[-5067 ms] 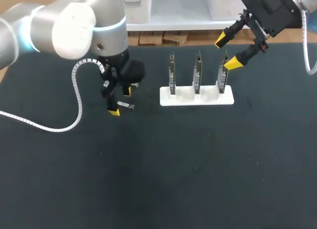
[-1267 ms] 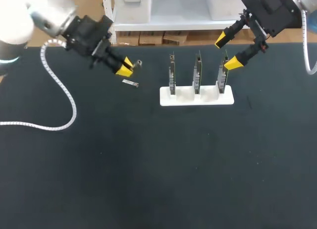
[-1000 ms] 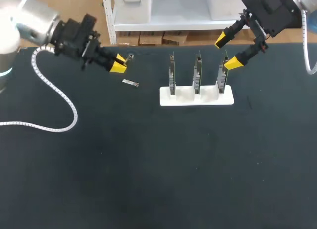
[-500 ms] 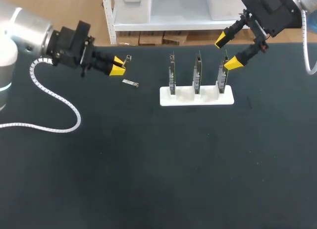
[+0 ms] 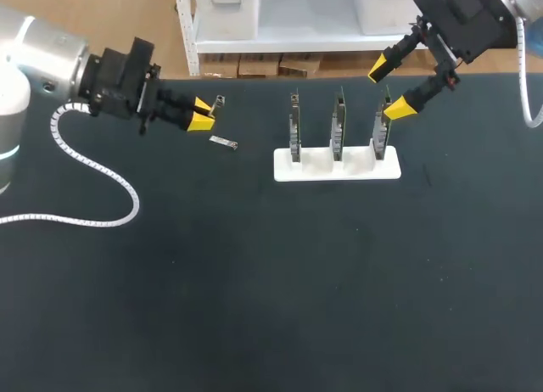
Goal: Pick up the optical module with the left hand, and insert it into the network port with the right hand.
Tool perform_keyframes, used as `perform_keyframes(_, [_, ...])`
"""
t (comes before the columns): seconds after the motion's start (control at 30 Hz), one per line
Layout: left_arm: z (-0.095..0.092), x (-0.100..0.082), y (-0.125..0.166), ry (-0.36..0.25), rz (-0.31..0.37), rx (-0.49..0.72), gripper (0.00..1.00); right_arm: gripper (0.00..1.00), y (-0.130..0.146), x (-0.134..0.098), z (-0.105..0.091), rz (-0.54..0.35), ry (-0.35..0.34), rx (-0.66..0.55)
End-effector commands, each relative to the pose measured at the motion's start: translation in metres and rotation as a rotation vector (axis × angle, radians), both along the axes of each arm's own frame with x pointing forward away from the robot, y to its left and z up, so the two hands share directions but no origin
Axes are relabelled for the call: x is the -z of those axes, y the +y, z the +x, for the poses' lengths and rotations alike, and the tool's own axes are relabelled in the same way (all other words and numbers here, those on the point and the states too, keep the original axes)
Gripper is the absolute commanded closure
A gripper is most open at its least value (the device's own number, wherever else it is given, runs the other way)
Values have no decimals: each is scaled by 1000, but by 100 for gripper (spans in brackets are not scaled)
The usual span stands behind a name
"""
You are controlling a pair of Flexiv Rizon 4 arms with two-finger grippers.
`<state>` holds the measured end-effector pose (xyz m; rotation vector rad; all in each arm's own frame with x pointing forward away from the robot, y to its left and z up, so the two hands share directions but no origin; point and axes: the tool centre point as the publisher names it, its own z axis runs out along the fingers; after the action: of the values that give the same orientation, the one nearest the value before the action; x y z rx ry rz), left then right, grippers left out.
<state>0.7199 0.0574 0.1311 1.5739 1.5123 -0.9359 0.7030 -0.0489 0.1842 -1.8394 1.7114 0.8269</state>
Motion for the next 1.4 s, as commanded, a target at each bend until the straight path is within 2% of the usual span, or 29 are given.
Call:
perform_keyframes(0.03, [-1, 1, 0, -4, -2, -1, 100, 0, 0, 0, 0, 1, -1, 0])
perform_keyframes(0.3, [-1, 1, 0, -4, -2, -1, 100, 0, 0, 0, 0, 1, -1, 0])
perform_keyframes(0.4, [0, -21, -11, -20, -53, -85, 100, 0, 0, 0, 0, 1, -1, 0])
perform_keyframes(0.47, [0, -33, -16, 1, -76, -135, 100, 0, 0, 0, 0, 1, -1, 0])
perform_keyframes(0.5, [0, -39, -19, 14, -115, -145, 100, 0, 0, 0, 0, 1, -1, 0])
perform_keyframes(0.53, [0, -48, -21, 20, -117, -179, 100, 0, 0, 0, 0, 1, -1, 0])
perform_keyframes(0.63, [-4, -68, -30, -24, -162, -175, 100, 0, 0, 0, 0, 1, -1, 0])
perform_keyframes(0.73, [-10, -89, -43, -57, -175, -153, 100, 0, 0, 0, 0, 1, -1, 0])
perform_keyframes(0.77, [-12, -95, -47, -63, -178, -160, 100, 0, 0, 0, 0, 1, -1, 0])
perform_keyframes(0.83, [-16, -105, -55, -55, -231, -157, 100, 0, 0, 0, 0, 1, -1, 0])
perform_keyframes(0.9, [-20, -113, -63, -75, -234, -154, 100, 0, 0, 0, 0, 1, -1, 0])
perform_keyframes(0.97, [-24, -120, -73, -83, -265, -133, 100, 0, 0, 0, 0, 1, -1, 0])
perform_keyframes(1.17, [-30, -120, -103, -67, -295, -70, 100, 0, 0, 0, 0, 1, -1, 0])
perform_keyframes(1.4, [-32, -111, -136, 13, -316, -48, 100, 0, 0, 0, 0, 1, -1, 0])
